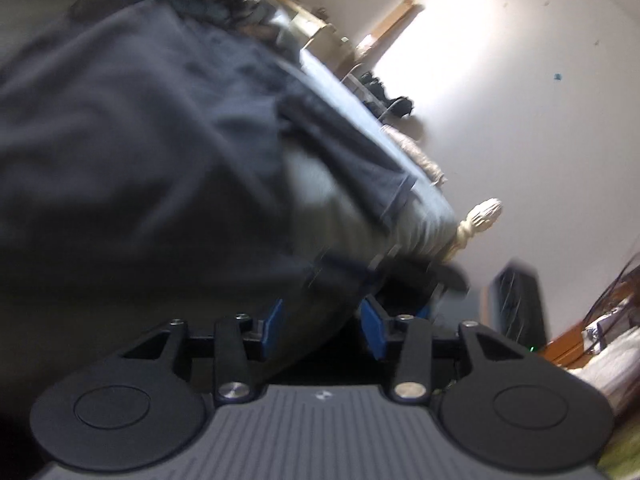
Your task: Fold clothes
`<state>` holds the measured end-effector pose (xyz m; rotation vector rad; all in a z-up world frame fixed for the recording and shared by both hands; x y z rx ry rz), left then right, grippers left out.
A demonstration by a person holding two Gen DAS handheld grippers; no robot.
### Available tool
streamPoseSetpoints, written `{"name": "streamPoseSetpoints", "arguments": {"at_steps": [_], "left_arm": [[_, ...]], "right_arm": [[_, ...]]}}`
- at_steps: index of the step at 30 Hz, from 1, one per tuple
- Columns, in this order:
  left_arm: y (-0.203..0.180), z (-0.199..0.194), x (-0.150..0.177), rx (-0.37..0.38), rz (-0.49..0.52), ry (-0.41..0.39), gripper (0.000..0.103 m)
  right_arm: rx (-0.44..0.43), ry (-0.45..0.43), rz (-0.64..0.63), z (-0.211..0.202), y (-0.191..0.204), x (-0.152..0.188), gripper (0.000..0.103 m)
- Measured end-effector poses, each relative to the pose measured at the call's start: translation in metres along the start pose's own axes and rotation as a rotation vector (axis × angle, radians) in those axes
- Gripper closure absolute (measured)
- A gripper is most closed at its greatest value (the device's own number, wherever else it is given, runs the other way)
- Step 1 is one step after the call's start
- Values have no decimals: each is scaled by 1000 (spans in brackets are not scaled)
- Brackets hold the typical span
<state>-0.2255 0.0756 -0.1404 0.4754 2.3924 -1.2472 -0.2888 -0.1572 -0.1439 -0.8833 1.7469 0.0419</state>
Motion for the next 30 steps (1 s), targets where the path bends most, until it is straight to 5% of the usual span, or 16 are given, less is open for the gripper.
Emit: {"name": "streamPoseSetpoints", "arguments": {"at_steps": [6, 12, 20, 22, 25, 26, 30], "left_arm": [[30, -64, -9, -95, -117, -263, 52], [65, -122, -28, -379, -240, -523, 48], [76, -108, -47, -671, -154, -548, 42], [79, -96, -52, -717, -134, -515, 49], [87, -84, -56, -765, -149, -477, 89], [88, -85, -56, -757, -167, -483, 96], [97, -97, -57, -708, -260, -527, 100]], "right_arm": [[33, -14, 509, -23, -76, 17, 80], [-19, -87, 773, -8, -88, 16, 76], [-17, -106, 857, -2, -85, 7, 72], [-4, -116, 880, -10, -89, 12, 71], [17, -134, 914, -21, -93, 20, 70], [23, -141, 925, -25, -95, 24, 70], [53, -140, 954, -35, -98, 38, 69]]}}
Point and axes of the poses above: each gripper's, at about its wrist camera, not at the fingertips, and z roughly the way its jaws point, y to its left, x to its underside, the point moved 4 cm from there along z, roughly the way its jaws point, and after that the axes turned 8 degrees about -z, right-handed, at the moved point
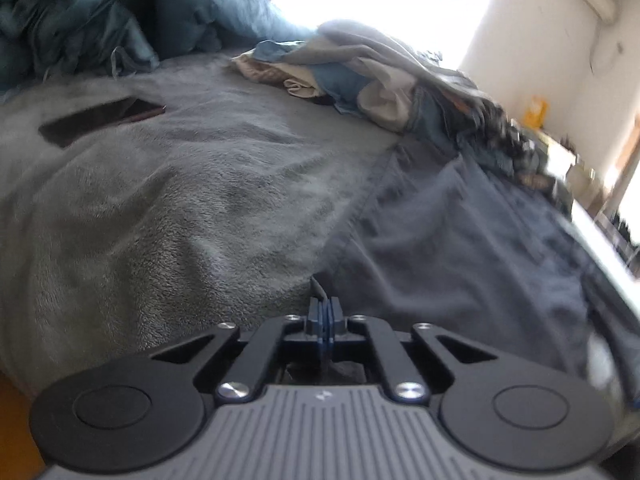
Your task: Fold clothes
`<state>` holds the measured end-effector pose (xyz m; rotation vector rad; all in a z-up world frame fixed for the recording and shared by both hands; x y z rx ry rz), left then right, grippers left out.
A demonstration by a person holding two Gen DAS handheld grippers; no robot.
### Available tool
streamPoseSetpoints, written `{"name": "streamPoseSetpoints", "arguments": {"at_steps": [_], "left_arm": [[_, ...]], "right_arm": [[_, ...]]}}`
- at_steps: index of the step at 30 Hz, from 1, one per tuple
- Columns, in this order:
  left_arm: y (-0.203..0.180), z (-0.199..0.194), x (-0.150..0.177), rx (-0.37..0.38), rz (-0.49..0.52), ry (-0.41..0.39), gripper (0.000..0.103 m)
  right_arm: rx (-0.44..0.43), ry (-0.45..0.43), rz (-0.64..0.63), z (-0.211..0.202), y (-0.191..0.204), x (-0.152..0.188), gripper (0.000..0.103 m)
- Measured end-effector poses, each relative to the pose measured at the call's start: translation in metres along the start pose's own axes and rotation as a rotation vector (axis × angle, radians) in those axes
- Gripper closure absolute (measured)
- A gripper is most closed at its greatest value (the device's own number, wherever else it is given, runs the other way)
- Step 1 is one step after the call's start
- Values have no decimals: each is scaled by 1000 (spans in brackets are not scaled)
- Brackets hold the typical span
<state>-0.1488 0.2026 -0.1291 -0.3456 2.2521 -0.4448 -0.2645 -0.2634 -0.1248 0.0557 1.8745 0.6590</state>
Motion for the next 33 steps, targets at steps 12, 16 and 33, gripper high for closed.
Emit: {"name": "streamPoseSetpoints", "arguments": {"at_steps": [12, 16, 33], "left_arm": [[20, -9, -10, -33, -52, -51, 89], [-9, -35, -10, -76, 66, -177, 64], [-246, 30, 131, 220, 854, 111, 69]], "right_arm": [[51, 41, 5, 21, -13, -1, 65], [64, 38, -71, 32, -6, -15, 63], [199, 41, -452, 55, 23, -36, 64]]}}
Point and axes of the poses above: each gripper's, at about its wrist camera, not at the fingertips, and z roughly the way its jaws point, y to its left, x to its underside, the point moved 4 cm from there along z, roughly the way its jaws point, and after that the axes turned 8 degrees about -z, right-handed, at the moved point
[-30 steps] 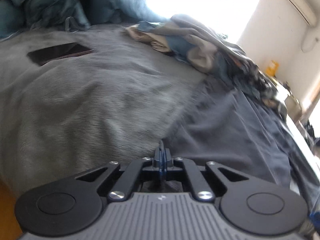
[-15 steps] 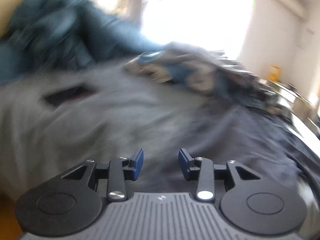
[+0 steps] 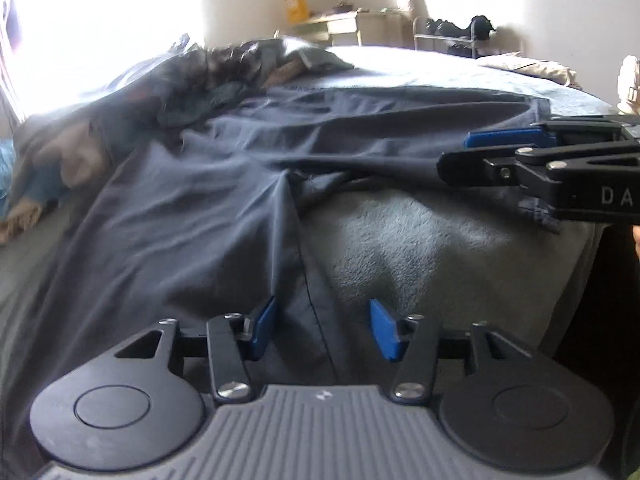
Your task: Fold clothes
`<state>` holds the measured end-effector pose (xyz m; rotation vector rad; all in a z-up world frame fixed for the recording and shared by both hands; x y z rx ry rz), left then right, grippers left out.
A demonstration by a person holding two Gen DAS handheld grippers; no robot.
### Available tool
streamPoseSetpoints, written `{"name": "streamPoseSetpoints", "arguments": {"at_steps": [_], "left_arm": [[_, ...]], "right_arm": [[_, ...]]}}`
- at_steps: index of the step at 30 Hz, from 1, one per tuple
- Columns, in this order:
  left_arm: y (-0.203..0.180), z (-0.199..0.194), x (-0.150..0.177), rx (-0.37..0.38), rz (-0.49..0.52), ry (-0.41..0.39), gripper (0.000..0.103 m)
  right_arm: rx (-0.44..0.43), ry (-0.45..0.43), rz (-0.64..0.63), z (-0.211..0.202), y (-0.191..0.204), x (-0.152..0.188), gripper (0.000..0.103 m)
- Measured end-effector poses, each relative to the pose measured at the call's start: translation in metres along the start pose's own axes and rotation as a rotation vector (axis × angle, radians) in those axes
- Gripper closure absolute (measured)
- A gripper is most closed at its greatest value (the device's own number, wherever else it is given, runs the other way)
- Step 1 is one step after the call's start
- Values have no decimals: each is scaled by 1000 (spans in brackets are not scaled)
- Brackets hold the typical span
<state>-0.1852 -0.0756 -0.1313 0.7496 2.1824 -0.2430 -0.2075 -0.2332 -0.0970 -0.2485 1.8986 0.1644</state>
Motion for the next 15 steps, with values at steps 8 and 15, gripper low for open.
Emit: {"name": "streamPoseSetpoints", "arguments": {"at_steps": [8, 15], "left_arm": [[79, -20, -33, 173, -352, 39, 101], [137, -35, -62, 319, -579, -10, 101]], "right_arm": [[-31, -12, -27, -9, -11, 4, 64], [-110, -9, -182, 9, 7, -9, 64]]}}
Point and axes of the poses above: each gripper's, at about its wrist camera, not at the fingertips, and z roughly the way its jaws point, y to its left, x to its underside, the point moved 4 cm from there along z, roughly the way its jaws point, and after that the axes turned 8 degrees about -z, right-handed, at the moved point
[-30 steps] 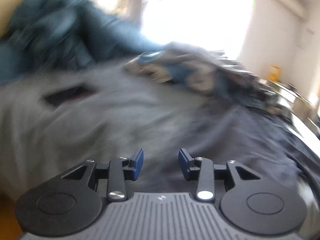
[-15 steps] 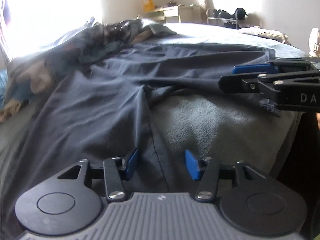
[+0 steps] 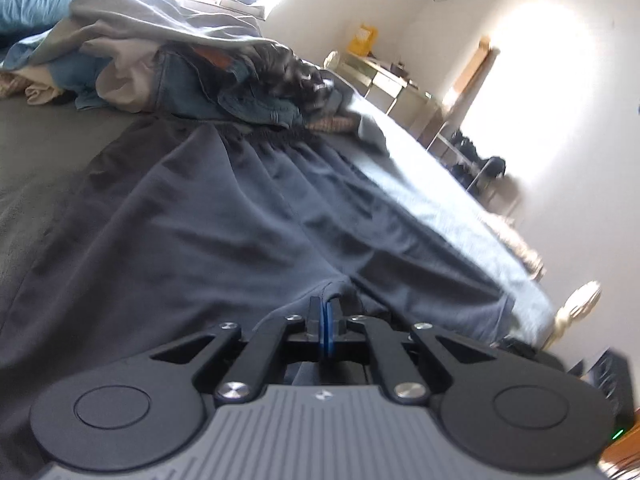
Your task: Fold clothes
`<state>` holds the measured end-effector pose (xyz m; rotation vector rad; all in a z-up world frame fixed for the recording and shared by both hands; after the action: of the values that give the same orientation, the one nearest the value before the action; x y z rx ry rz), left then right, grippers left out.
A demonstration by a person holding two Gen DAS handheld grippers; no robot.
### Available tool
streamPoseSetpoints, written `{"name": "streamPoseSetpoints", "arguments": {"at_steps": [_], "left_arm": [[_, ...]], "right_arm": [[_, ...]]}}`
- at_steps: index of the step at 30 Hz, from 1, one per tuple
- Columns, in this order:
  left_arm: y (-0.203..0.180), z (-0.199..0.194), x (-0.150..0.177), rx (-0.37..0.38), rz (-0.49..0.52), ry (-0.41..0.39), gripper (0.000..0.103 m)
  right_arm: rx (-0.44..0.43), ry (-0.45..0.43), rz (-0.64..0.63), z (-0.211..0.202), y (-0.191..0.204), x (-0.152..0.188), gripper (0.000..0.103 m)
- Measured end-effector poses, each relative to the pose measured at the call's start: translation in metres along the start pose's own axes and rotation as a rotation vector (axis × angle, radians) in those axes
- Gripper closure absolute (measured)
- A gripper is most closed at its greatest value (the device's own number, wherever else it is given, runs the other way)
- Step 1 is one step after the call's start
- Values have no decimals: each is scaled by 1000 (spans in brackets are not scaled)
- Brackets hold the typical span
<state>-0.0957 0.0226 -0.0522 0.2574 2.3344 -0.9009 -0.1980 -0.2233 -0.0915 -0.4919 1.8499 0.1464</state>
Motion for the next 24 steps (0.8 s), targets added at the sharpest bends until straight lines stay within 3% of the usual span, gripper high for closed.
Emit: {"name": "streamPoseSetpoints", "arguments": {"at_steps": [5, 8, 13, 19, 24], "left_arm": [[7, 4, -6, 27, -33, 18, 101], [9, 7, -4, 48, -36, 32, 101], [6, 10, 7, 99, -8, 74, 101], [1, 4, 8, 153, 9, 63, 101], [3, 2, 6, 189, -6, 67, 100]], "right_arm": [[-44, 16, -183, 28, 19, -12, 64], [-91, 28, -147, 42, 23, -21, 64], [-8, 33, -223, 58, 31, -21, 66], [90, 45, -570, 75, 60, -10, 66], [123, 41, -820, 90, 78, -6, 67]]}}
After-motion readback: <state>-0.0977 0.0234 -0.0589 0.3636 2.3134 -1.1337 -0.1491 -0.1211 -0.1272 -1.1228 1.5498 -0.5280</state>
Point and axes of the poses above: each gripper's, at about its wrist camera, not at the fingertips, and z roughly the way its jaws point, y to its left, x to its underside, the point moved 4 cm from there along z, roughly the way its jaws point, and after that the axes turned 8 degrees about -z, right-handed, at the moved point
